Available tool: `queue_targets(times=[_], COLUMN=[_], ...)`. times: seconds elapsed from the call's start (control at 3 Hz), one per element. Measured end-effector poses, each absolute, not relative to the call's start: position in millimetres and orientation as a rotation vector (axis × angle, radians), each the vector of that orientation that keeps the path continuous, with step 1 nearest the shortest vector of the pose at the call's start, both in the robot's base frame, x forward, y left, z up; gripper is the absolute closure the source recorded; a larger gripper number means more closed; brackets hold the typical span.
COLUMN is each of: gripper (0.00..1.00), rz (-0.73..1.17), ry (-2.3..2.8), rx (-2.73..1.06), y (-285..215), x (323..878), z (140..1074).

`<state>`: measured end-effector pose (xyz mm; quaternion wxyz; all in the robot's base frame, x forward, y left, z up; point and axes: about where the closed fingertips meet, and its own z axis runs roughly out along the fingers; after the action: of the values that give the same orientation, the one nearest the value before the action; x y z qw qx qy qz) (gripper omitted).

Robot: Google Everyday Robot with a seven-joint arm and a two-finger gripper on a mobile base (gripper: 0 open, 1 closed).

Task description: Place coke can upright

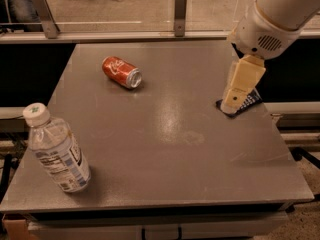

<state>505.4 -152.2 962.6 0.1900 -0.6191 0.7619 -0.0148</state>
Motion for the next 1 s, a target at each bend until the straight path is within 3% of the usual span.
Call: queue_targets(times=[1.0], gripper=[0.0], rz=[0.069], ry=[2.118], rx=[-1.635], y=[-5.0], x=[648.1], z=[923.6])
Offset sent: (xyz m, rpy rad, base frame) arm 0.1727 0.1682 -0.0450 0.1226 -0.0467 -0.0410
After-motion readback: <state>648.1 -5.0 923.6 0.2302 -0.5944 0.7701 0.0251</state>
